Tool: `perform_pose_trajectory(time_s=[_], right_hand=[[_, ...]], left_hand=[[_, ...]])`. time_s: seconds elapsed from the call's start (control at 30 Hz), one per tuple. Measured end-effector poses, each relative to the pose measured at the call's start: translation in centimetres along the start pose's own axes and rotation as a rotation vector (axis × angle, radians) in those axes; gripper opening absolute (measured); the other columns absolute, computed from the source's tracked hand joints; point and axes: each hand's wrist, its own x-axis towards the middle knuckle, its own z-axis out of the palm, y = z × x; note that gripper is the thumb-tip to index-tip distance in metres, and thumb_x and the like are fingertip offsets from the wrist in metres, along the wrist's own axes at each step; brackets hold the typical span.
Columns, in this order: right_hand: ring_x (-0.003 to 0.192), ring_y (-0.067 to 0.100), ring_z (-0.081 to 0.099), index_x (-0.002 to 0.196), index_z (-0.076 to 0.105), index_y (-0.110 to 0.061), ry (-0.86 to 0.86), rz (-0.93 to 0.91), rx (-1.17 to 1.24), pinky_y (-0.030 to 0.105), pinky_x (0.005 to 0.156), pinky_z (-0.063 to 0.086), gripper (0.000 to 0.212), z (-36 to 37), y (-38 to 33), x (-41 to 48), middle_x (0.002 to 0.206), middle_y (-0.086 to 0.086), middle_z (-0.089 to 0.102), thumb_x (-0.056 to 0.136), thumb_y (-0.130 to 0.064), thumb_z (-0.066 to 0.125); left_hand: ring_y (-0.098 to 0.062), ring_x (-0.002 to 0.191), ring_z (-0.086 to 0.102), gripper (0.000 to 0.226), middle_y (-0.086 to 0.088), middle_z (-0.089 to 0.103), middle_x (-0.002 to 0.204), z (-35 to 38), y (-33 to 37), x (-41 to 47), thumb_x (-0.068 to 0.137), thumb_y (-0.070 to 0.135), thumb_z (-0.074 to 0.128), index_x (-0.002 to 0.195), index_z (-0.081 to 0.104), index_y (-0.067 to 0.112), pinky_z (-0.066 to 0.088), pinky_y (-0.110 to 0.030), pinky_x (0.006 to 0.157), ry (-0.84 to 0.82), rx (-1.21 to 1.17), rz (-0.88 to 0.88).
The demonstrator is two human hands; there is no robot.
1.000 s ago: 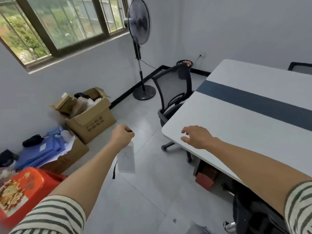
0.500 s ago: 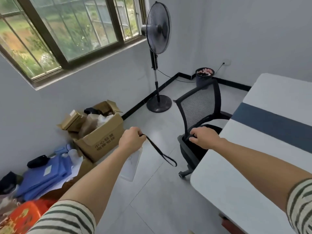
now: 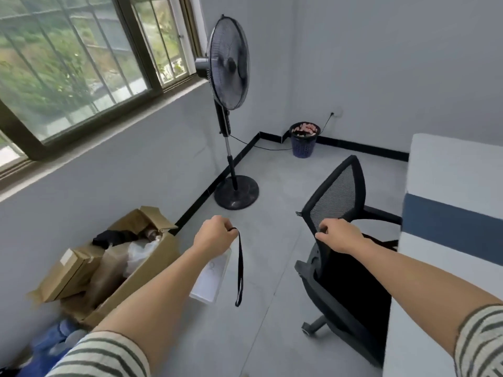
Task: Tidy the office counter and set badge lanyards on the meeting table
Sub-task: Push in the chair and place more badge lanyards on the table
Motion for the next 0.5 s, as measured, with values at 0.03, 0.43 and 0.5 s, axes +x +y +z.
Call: perform_pose_trajectory(time_s=[0.03,0.43,0.5], right_hand=[[0.111,0.023,0.058,0.124,0.058,-0.022,-0.003,0.034,0.028,0.033,0.084,0.046,0.039,-0.3,-0.7,1.0,0.119,0.0,0.064,0.092,-0.044,0.055],[0.12,0.028,0.054,0.144,0.037,-0.013,0.087,0.386,0.354,0.039,0.093,0.048,0.071,-1.6,-2.1,12.4,0.134,0.008,0.056,0.09,-0.053,0.059],[0.127,0.03,0.05,0.147,0.031,-0.01,0.085,0.46,0.458,0.038,0.095,0.044,0.079,-1.6,-1.3,15.1,0.142,0.011,0.049,0.088,-0.052,0.062]], left_hand=[[-0.022,0.063,0.051,0.019,-0.005,0.06,0.074,-1.0,0.0,2.0,0.088,0.028,0.059,0.079,0.059,0.011,0.042,-0.03,0.06,-0.01,0.012,0.024],[-0.019,0.061,0.052,0.017,0.002,0.056,0.063,-2.1,5.5,21.5,0.086,0.026,0.061,0.072,0.057,0.017,0.04,-0.025,0.058,-0.185,0.061,0.257],[-0.019,0.063,0.052,0.02,0.004,0.055,0.063,-1.0,7.2,25.0,0.086,0.028,0.062,0.07,0.055,0.02,0.041,-0.026,0.06,-0.215,0.079,0.305]])
